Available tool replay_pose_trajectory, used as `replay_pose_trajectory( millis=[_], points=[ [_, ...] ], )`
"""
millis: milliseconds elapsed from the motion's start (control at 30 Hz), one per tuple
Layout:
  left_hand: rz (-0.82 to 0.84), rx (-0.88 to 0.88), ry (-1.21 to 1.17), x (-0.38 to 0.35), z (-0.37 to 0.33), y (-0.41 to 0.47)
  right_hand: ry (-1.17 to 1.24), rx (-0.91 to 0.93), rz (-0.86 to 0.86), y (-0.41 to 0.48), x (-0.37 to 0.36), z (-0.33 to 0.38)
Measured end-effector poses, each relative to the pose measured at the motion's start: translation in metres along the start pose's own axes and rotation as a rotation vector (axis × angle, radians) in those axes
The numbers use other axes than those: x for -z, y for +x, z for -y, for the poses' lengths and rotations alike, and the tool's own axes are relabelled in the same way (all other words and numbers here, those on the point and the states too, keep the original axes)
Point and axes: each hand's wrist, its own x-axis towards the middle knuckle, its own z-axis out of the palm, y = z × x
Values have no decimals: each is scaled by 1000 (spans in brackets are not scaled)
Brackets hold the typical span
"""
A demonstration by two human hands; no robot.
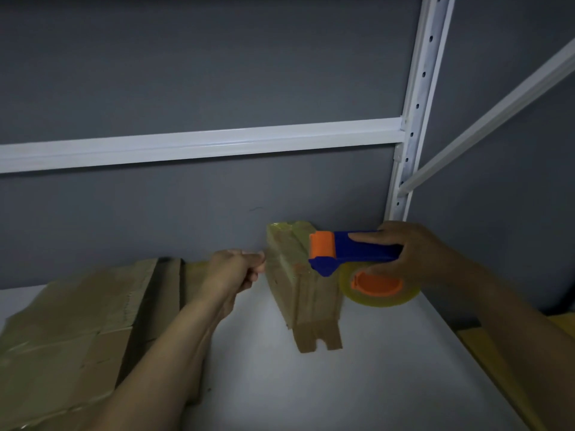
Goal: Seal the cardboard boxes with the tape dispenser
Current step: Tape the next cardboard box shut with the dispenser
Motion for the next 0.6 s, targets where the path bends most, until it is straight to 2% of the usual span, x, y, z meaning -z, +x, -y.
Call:
replay_pose_trajectory(
  millis=[267, 600],
  points=[
    [-20, -75, -6, -21, 22, 0, -72, -12, 66, -1, 17, -12],
    [-152, 61, 9, -35, 55, 12, -252, -99, 290, 19, 2, -31]
  ],
)
